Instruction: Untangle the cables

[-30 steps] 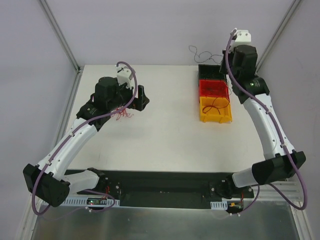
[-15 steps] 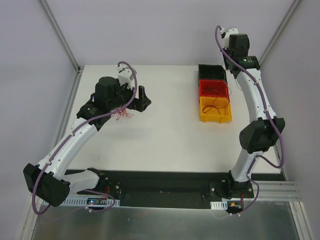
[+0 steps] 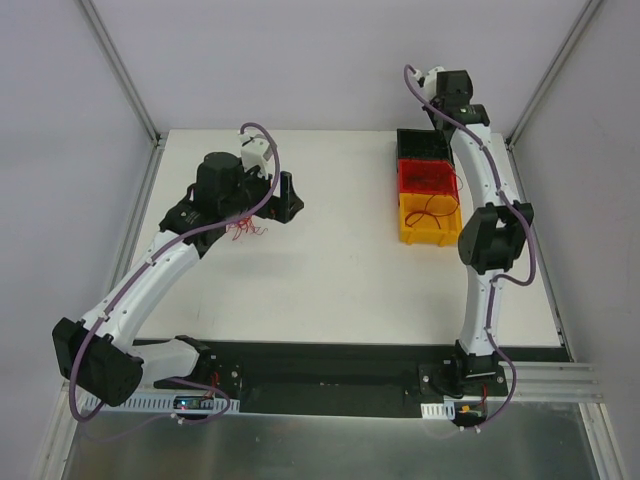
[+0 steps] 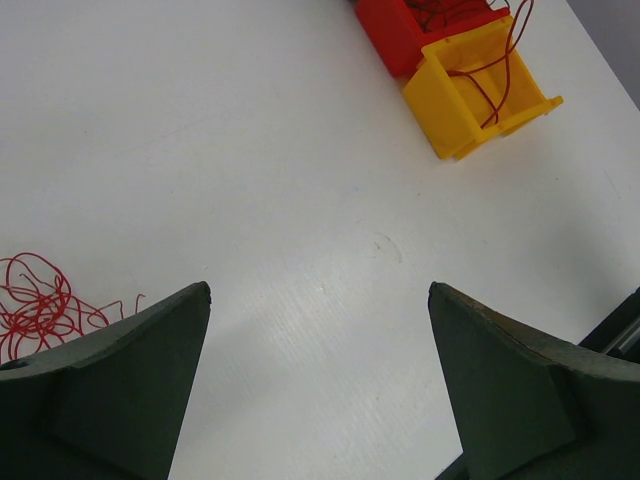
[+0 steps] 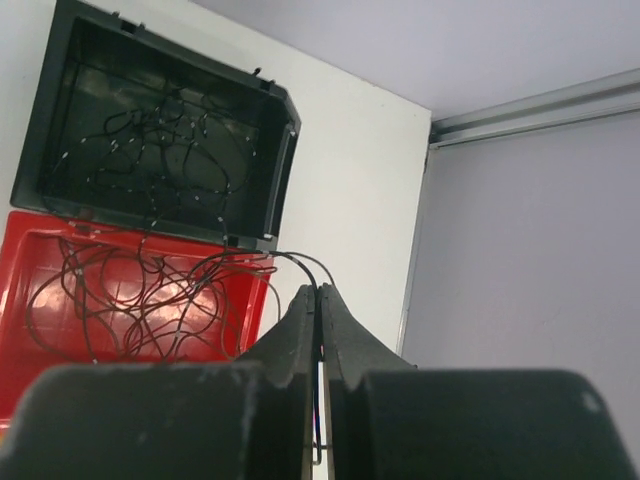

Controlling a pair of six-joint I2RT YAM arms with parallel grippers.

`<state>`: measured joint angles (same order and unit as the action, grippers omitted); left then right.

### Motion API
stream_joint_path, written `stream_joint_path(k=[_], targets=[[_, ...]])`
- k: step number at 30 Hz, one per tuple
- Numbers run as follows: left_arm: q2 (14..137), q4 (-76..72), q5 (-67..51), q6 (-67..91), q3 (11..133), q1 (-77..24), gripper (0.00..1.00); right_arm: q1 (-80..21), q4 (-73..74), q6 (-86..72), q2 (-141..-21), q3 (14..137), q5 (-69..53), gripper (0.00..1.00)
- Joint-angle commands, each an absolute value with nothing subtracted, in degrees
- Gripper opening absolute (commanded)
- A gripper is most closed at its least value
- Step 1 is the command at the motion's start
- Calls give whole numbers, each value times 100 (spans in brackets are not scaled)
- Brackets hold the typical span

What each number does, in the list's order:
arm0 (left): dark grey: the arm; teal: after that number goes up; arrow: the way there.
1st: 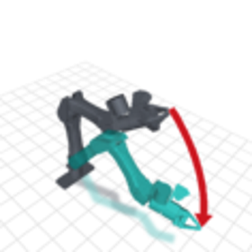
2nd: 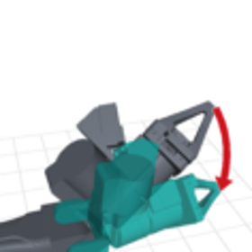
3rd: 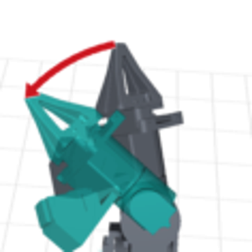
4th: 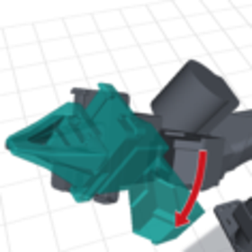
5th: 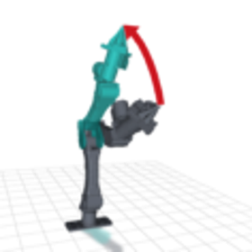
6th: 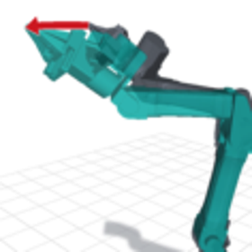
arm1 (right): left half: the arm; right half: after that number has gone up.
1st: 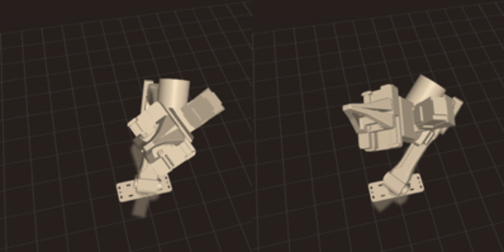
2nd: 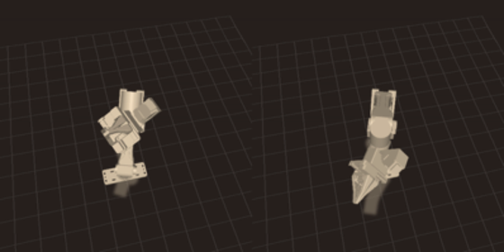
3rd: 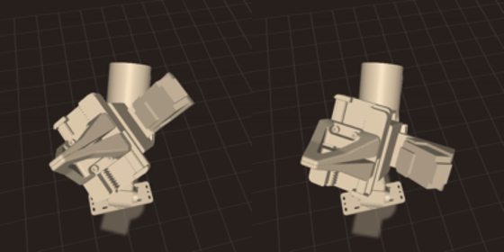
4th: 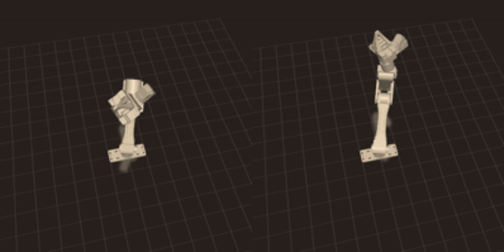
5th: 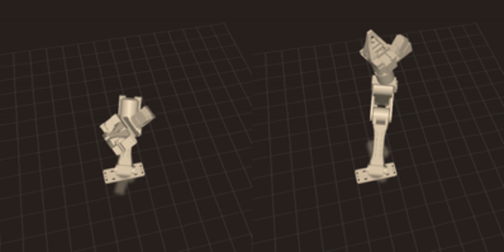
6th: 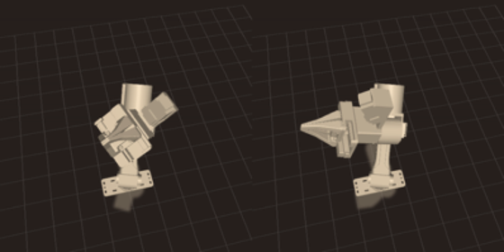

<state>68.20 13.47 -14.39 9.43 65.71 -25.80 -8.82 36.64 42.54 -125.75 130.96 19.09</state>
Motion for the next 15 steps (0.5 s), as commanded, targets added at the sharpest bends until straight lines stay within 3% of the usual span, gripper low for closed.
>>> stream_joint_path(k=[1,8,15], targets=[[6864,1134,-1423,932,6688,-2584,90,-861,3077,4131,-11823,13272,2198,0],[6733,1116,-1310,853,6662,-2584,90,-861,2962,4034,-10882,13193,1793,0],[6732,1081,-1406,888,6645,-2584,90,-861,2918,4394,-10881,13219,1925,0]])
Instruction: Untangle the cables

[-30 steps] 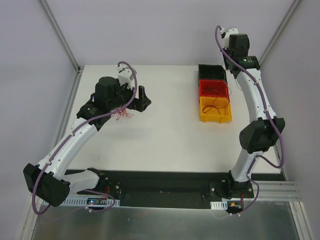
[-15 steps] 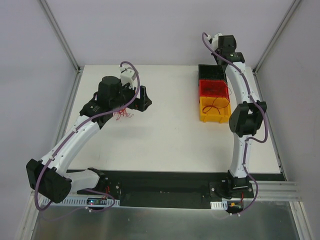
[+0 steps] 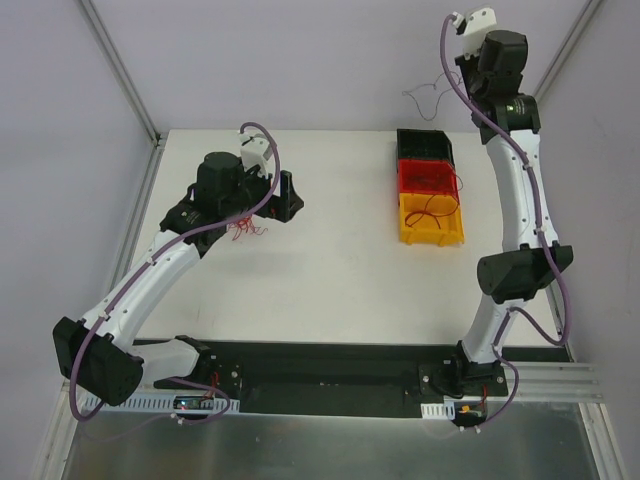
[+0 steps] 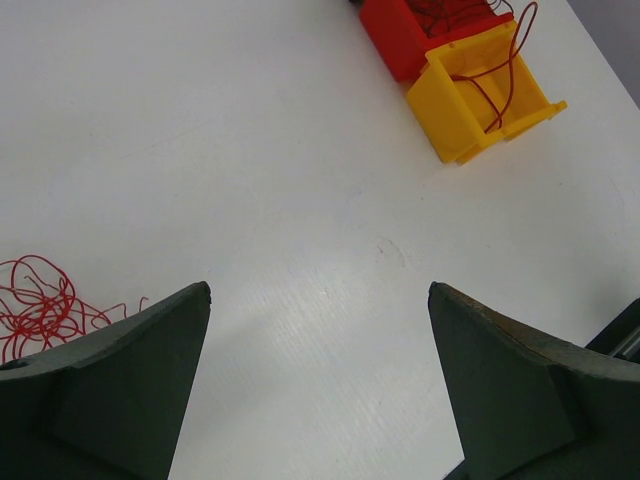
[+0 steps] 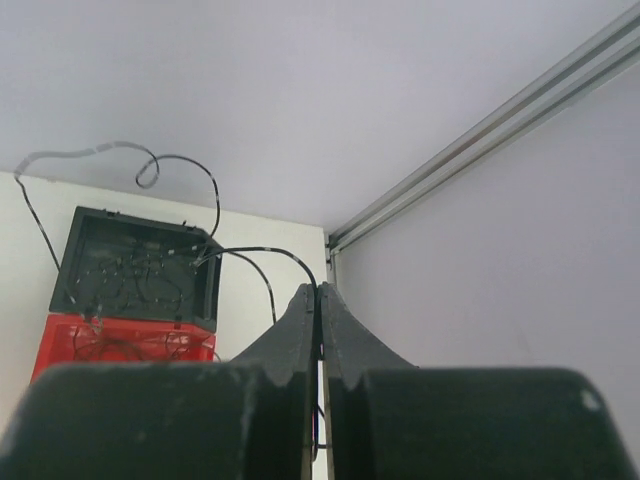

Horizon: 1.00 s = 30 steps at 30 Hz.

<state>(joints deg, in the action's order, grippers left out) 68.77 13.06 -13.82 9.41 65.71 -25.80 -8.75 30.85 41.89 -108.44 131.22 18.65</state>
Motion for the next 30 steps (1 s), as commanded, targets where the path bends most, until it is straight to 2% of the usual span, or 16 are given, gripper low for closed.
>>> stream_joint_path(k=[1,9,19,30], targets=[[6741,1072,-1415,896,6653,-2584,90,-853,2857,4447,-10916,13193,1899,0],[6838,1011,-1468,888,6601,-2584,91,-730,2646,4781,-11496,13403,1925,0],[6899,1011,-1529,914,6601,-2584,91,-598,2435,5097,-11926,12991,2056,0],[6926,1011,-1538,844,6627,-2584,91,-633,2373,5168,-12585,13025,1564,0]])
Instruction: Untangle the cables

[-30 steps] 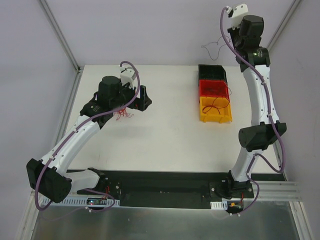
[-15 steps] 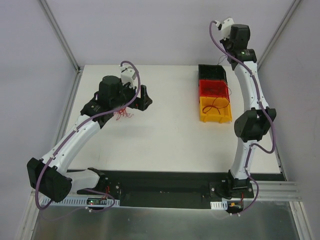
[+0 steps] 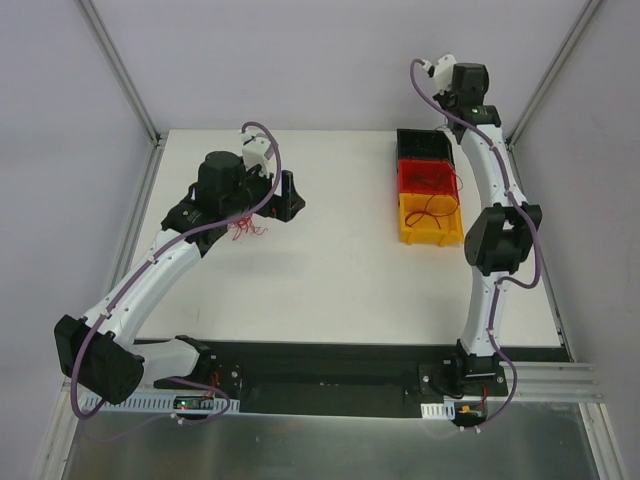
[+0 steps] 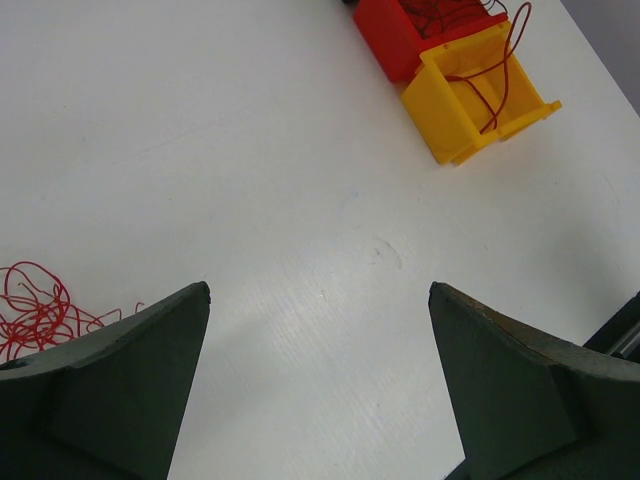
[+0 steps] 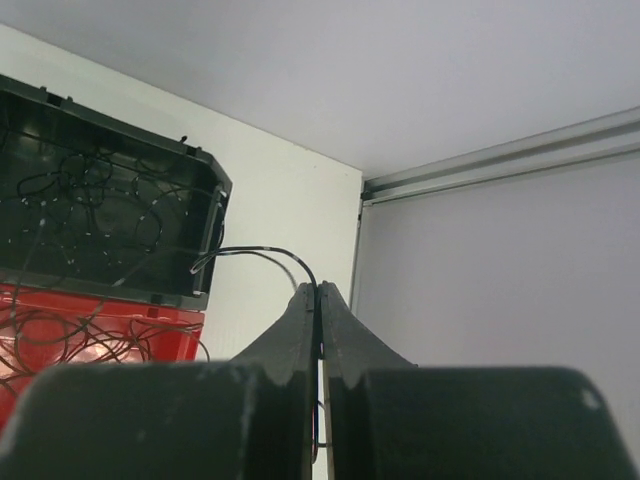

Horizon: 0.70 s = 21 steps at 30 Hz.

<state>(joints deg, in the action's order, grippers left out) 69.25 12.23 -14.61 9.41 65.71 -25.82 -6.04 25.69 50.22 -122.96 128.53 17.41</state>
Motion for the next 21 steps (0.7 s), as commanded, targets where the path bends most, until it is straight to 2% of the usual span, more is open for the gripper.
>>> stream_joint_path(k=[1,11,21], targets=[[6926,1011,-1521,844,6627,-2584,91,-642,2382,5194,-12690,13069,1556,0],[6934,1020,-1477,756,6618,-2584,91,-756,2084,4809,-13508,13271,450,0],[6943,1055,-1433,686,6645,-2584,91,-519,1108,3131,-14325,13666,-1510,0]])
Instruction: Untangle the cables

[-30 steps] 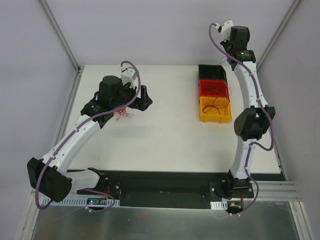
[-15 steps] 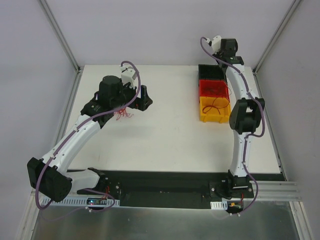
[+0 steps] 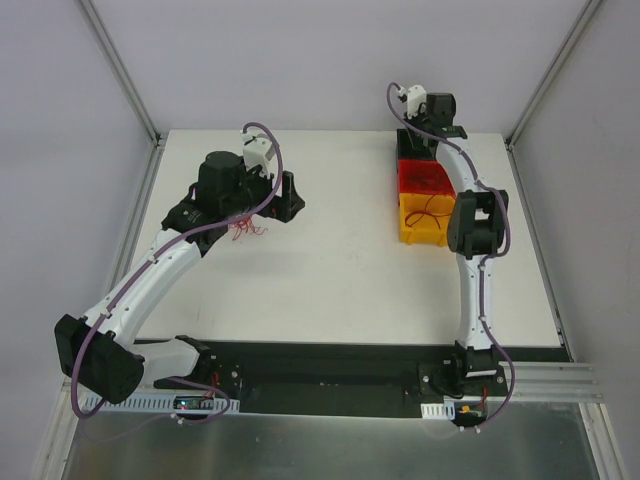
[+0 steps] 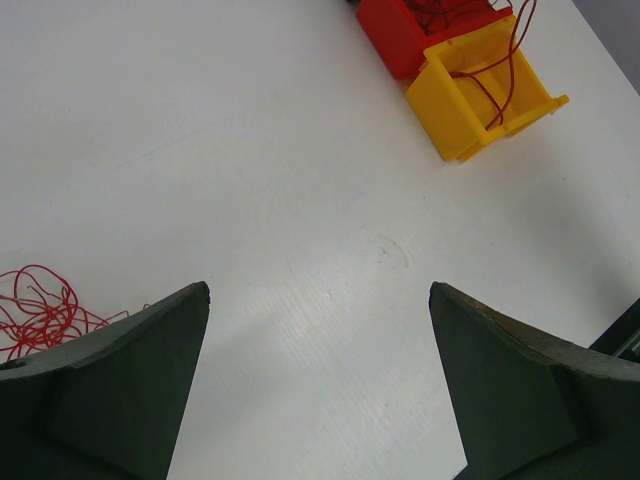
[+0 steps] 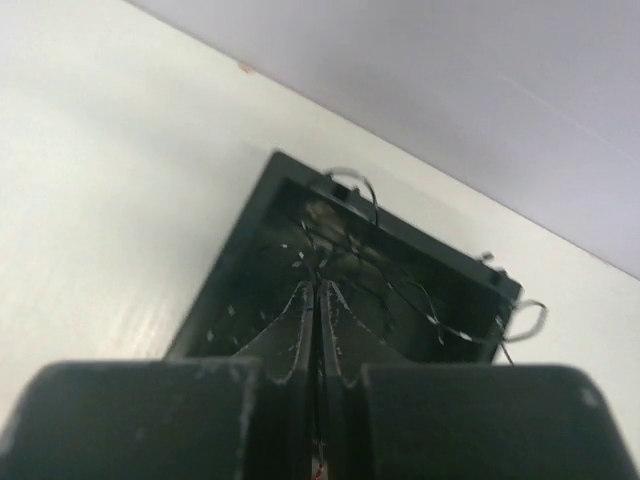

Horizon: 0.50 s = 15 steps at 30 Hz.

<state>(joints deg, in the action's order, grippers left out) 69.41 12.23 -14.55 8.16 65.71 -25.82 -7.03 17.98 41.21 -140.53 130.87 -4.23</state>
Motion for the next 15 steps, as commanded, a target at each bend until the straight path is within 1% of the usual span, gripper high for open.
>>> stream_joint_path(k=[1,5,13,15], targets=[[6935,1055,-1415,668,6645,-2584,91,-475,1099,2894,-14422,13771,-1607,1],[6935,1072,-1441,668,6653,-2584,91,-387,880,2243,-14581,13703,-1688,0],[6952,1064,-1494,677,6671,-2584,91,-26,703,-260,-14827,13605,-1924,1],[6952,1072,-1520,694,6671,-2584,91,-26,817,-526,-14853,13649,-1855,0]])
